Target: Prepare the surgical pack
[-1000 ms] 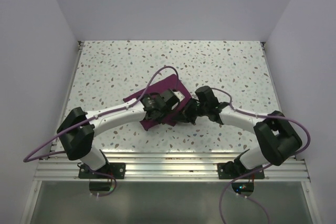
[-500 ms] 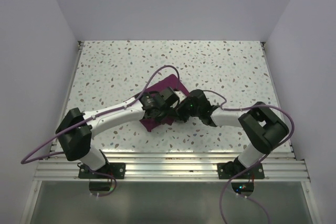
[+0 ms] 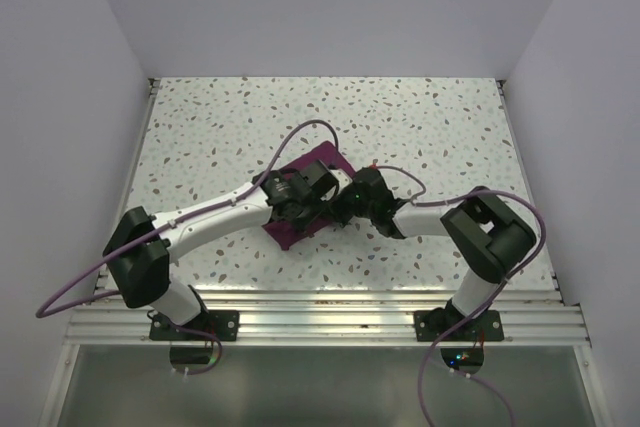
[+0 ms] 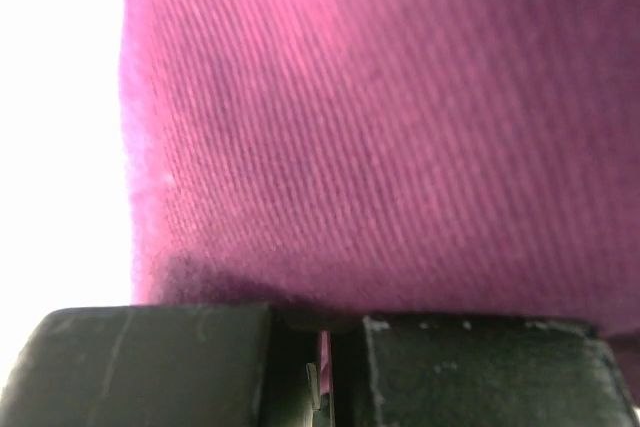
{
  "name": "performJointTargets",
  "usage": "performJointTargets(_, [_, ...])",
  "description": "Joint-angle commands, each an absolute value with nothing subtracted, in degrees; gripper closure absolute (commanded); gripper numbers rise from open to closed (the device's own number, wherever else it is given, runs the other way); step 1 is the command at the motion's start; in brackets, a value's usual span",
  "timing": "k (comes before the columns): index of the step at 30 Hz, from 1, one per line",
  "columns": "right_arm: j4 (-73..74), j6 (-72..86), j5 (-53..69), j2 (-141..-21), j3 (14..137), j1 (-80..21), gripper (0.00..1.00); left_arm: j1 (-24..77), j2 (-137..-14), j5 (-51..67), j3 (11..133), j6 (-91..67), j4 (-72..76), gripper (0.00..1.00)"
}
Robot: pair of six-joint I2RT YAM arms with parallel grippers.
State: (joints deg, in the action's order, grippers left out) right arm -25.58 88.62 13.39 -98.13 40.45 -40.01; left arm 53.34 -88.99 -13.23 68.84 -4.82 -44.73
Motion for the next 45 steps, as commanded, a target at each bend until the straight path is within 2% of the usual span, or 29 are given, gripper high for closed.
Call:
performJointTargets(1, [-26.63, 87.10, 6.42, -100.46, 43.33, -40.61, 1.00, 54.58, -85.43, -7.65, 73.83, -3.78, -42.01, 1.00])
performJointTargets(6, [-23.13, 81.57, 5.01, -100.72, 46.40, -40.61, 1.00, 54.58, -85.52, -6.68, 73.74, -4.13, -41.92, 1.00])
performJointTargets(8, [-21.19, 77.89, 5.62, -100.37, 48.15, -40.60, 0.96, 54.58, -85.43, -6.68, 73.74, -4.13, -42.01, 1.00])
performJointTargets(10, [-13.13, 74.02, 5.45, -99.06, 51.05, -40.61, 0.93, 54.58, -85.52, -6.85, 73.57, -4.13, -42.01, 1.00])
performJointTargets(14, [-7.40, 71.81, 5.54, -94.15, 49.75, -40.08, 0.88, 54.58, -86.04, -6.51, 72.51, -3.69, -42.01, 1.00])
performJointTargets(21, [15.34, 61.45, 7.47, -85.44, 54.75, -37.10, 0.84, 54.58, -87.71, -3.35, 69.79, -3.60, -41.66, 1.00])
performJointTargets(23, [18.70, 59.07, 10.53, -83.77, 54.15, -34.81, 0.84, 54.58, -87.71, -1.33, 68.73, -3.95, -41.49, 0.91])
performJointTargets(24, [20.29, 58.54, 12.11, -81.24, 53.36, -33.24, 0.83, 54.58, -87.37, -0.54, 68.12, -3.96, -41.05, 0.78])
performJointTargets(26, [21.09, 58.27, 13.53, -78.06, 50.02, -31.30, 0.83, 54.49, -86.49, 1.30, 67.77, -4.30, -40.35, 0.60])
performJointTargets(29, [20.31, 56.17, 16.86, -73.66, 47.55, -26.99, 0.83, 54.41, -85.26, 3.77, 67.76, -4.74, -39.38, 0.45])
performJointTargets(33, [16.89, 52.57, 25.82, -75.93, 47.90, -22.15, 0.83, 53.53, -83.07, 6.94, 67.24, -6.23, -37.62, 0.42])
performJointTargets(37, [20.56, 45.18, 28.83, -82.86, 56.31, -21.45, 0.83, 50.20, -81.13, 7.56, 67.24, -8.43, -36.30, 0.44])
performJointTargets(45, [15.65, 46.49, 35.33, -91.40, 66.79, -20.74, 0.82, 44.30, -85.16, 10.80, 70.05, -8.88, -33.75, 0.44])
